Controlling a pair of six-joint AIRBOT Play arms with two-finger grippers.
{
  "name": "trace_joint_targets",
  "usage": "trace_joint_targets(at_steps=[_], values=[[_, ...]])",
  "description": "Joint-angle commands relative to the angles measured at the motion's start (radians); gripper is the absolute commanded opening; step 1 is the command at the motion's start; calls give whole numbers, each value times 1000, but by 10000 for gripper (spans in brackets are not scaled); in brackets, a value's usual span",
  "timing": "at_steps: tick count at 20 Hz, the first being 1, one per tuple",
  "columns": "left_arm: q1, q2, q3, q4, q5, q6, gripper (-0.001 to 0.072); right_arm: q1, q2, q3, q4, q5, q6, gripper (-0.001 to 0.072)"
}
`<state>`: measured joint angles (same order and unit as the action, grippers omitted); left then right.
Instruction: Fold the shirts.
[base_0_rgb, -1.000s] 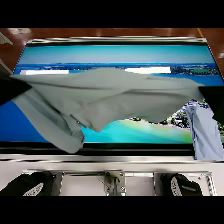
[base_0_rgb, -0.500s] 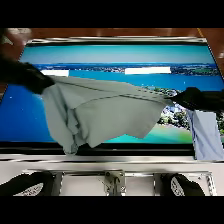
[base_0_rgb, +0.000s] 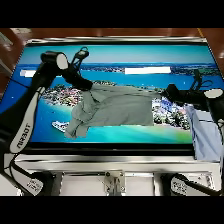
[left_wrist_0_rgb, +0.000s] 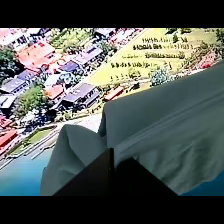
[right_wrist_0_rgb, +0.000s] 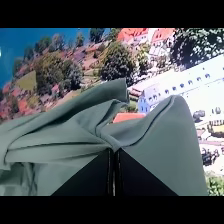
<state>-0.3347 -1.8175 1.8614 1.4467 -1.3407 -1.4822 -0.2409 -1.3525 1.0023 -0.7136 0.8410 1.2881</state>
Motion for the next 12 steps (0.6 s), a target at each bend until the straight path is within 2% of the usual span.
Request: trace_joint_targets(at_steps=[1, 2, 3, 4, 5, 6, 9, 12], values=[[0, -109, 0, -97, 12, -106, 158, 79, -94, -5, 50, -139, -18, 60], [0, -112, 0, -126, -4, -124, 439, 106, -100, -5, 50, -166, -18, 61], [4, -110, 1, -143, -31, -128, 647, 125, -98, -5, 52, -198, -18, 95], [13, -104, 7, -145, -81, -126, 667, 129, -93, 0, 53, -207, -19, 252], [32, -90, 8, -146, -140, -114, 667, 119, -84, 13, 46, -189, -20, 493], [60, -68, 8, -146, -196, -96, 667, 94, -69, 34, 37, -146, -39, 574], [181, 61, 6, -147, -293, -74, 667, -26, 5, 116, -95, 49, -60, 574], [307, 202, -24, -150, -336, -74, 667, -149, 79, 137, -309, 219, -49, 573]])
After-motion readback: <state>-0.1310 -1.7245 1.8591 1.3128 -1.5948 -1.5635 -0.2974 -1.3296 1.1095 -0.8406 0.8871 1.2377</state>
